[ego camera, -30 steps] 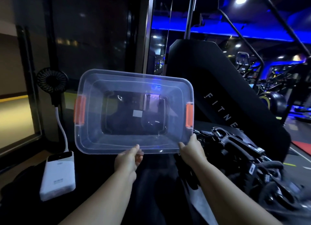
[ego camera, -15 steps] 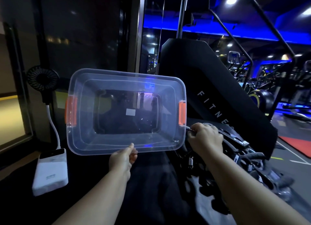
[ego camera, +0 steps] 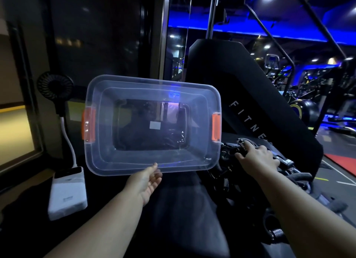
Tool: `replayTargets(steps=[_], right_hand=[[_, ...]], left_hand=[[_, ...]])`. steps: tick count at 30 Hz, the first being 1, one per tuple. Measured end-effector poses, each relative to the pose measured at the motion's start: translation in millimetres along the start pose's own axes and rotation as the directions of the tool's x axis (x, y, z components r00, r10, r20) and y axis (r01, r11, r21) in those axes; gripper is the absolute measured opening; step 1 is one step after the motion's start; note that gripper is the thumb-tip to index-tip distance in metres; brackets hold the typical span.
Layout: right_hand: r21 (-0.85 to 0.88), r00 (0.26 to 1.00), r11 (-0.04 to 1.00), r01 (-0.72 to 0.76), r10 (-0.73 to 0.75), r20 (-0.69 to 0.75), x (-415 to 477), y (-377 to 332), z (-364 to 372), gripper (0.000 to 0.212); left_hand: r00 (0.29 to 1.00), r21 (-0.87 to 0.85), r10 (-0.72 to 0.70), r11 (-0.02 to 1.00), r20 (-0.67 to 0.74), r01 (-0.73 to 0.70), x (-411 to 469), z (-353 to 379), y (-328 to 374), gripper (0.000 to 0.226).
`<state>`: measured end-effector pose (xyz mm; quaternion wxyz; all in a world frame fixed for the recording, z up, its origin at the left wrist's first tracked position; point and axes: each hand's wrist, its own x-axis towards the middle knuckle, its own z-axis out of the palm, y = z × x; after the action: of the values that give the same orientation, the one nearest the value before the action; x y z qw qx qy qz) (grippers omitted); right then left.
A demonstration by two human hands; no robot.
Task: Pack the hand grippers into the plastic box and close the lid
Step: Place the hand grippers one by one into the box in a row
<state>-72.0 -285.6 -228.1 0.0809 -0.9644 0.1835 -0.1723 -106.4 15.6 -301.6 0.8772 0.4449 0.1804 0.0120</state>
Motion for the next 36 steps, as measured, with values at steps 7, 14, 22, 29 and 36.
replayTargets(steps=[7, 14, 22, 29, 36], right_hand=[[0.146, 0.981, 0.987, 0.061, -0.032, -0.190, -7, -6, 4, 0.062], [0.394, 0.814, 0.799, 0.454, -0.192, -0.549, -37, -43, -19, 0.053], [0.522, 0.738, 0.556, 0.647, -0.281, -0.614, -65, -94, -12, 0.032], [0.699, 0.911, 0.595, 0.398, -0.170, -0.375, -49, -120, 23, 0.021], [0.707, 0.965, 0.660, 0.255, -0.132, -0.225, -20, -135, 34, 0.028]], left_hand=[[0.962, -0.022, 0.196, 0.979, -0.191, -0.204, -4, 0, -11, 0.013], [0.919, -0.028, 0.315, 0.943, -0.236, -0.330, -5, 2, -15, 0.033], [0.915, -0.071, 0.365, 0.922, -0.172, -0.381, -9, 3, -14, 0.027], [0.905, -0.067, 0.346, 0.926, -0.246, -0.372, -1, 0, -18, 0.018], [0.891, -0.035, 0.351, 0.926, -0.286, -0.376, 1, -2, -19, 0.017]])
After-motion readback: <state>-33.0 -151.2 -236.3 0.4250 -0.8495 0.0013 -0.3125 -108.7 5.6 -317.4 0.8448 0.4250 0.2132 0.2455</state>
